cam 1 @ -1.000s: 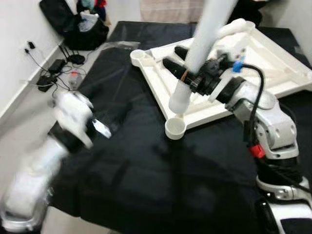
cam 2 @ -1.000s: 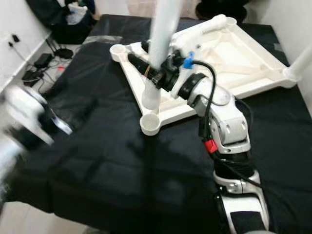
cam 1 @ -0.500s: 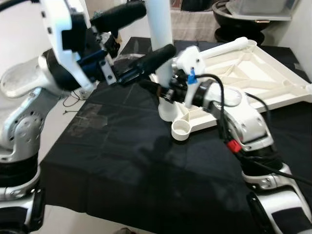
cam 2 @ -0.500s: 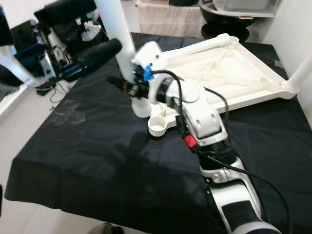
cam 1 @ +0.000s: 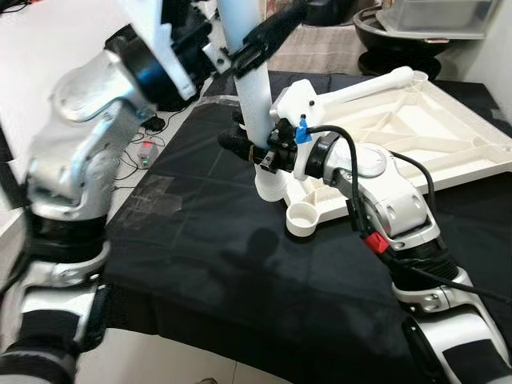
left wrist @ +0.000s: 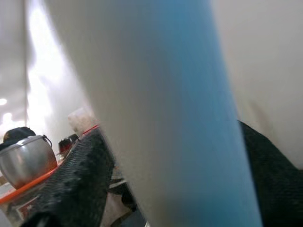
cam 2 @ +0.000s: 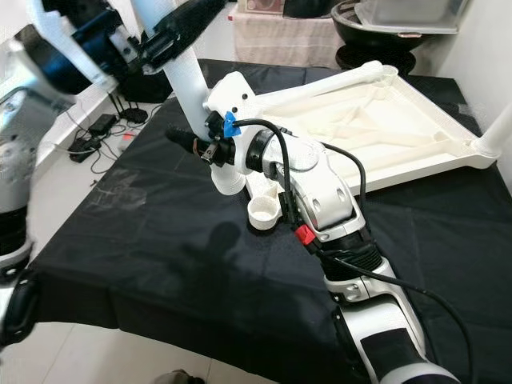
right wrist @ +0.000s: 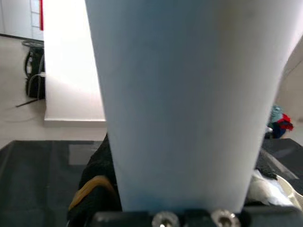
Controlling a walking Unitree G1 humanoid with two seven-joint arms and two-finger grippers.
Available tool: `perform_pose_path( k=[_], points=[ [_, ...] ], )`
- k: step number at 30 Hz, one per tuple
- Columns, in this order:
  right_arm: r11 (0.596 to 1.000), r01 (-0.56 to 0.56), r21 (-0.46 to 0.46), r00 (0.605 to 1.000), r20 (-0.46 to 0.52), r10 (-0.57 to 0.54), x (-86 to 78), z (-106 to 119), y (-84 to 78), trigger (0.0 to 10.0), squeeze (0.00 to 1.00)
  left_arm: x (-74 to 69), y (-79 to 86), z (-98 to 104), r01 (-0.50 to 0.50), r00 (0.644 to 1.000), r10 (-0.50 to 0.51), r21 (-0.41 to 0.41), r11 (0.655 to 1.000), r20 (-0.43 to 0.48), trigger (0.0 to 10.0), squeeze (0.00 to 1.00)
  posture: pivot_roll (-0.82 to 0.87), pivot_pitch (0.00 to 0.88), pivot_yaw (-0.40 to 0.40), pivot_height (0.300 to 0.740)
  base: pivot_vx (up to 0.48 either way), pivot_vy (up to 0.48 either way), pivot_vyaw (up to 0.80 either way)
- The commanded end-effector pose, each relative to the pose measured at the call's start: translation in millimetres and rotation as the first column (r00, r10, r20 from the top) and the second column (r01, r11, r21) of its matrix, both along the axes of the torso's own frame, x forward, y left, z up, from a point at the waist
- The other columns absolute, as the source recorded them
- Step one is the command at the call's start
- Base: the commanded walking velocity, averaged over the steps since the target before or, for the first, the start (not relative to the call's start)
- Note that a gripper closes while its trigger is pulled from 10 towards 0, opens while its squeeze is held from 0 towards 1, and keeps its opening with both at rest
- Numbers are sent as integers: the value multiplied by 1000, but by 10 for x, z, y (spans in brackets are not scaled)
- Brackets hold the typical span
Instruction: Building children table
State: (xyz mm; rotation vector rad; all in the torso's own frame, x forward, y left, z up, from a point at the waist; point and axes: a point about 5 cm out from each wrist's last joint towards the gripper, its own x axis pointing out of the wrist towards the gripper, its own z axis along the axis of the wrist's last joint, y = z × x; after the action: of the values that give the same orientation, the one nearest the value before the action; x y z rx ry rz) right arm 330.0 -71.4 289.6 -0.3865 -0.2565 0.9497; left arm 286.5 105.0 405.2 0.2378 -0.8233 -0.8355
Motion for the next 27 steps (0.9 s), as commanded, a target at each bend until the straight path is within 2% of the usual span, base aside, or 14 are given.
perform_pose_path(
  k=[1,7,14,15,17,18,19,20,22,23,24,25,26,27],
  points=[
    [999,-49,-3,998,50,49,-86,52,80,10000,0,78,77,29,-61,998,61,-30,998,-15,0,0,59,38,46,740,0,0,0],
    [999,-35,1,998,55,35,-99,42,95,10000,0,134,39,3,-93,994,92,-27,995,-64,0,0,56,40,50,740,0,0,0],
    [999,10,45,999,45,-12,-71,25,69,10000,0,166,30,22,-89,991,81,-73,993,-105,0,0,55,43,53,740,0,0,0],
    [998,-33,52,999,40,31,-104,15,63,10000,1000,153,19,45,-56,992,46,-85,995,-114,0,0,56,39,53,740,0,0,0],
    [987,-121,109,993,20,120,-160,23,27,10000,1000,86,-10,82,49,991,-60,-96,994,-120,0,0,56,37,54,740,0,0,0],
    [987,-121,109,993,20,120,-160,23,27,10000,1000,86,-10,82,49,991,-60,-96,994,-120,0,0,56,37,54,740,0,0,0],
    [983,-154,98,988,28,152,-181,21,-1,10000,1000,40,-32,82,119,983,-131,-90,989,-132,0,0,59,35,51,740,0,0,0],
    [983,-154,98,988,28,152,-181,21,-1,10000,1000,40,-32,82,119,983,-131,-90,989,-132,0,0,59,35,51,740,0,0,0],
    [970,-242,37,970,33,241,-245,7,-53,10000,1000,-138,-103,32,328,933,-324,4,945,-156,0,0,60,33,45,740,0,0,0],
    [970,-242,37,970,33,241,-245,7,-53,10000,1000,-138,-103,32,328,933,-324,4,945,-156,0,0,60,33,45,740,0,0,0],
    [960,-279,14,960,24,278,-273,-7,-62,10000,1000,-203,-125,11,392,911,-380,51,919,-161,0,0,60,33,43,740,0,0,0],
    [960,-279,14,960,24,278,-273,-7,-62,10000,1000,-203,-125,11,392,911,-380,51,919,-161,0,0,60,33,43,740,0,0,0],
    [949,-316,-16,949,8,316,-309,-40,-49,10000,612,-245,-151,-7,448,886,-430,81,890,-173,0,0,59,32,41,740,0,0,0],
    [949,-316,-16,949,8,316,-309,-40,-49,10000,612,-245,-151,-7,448,886,-430,81,890,-173,0,0,59,32,41,740,0,0,0]
  ],
)
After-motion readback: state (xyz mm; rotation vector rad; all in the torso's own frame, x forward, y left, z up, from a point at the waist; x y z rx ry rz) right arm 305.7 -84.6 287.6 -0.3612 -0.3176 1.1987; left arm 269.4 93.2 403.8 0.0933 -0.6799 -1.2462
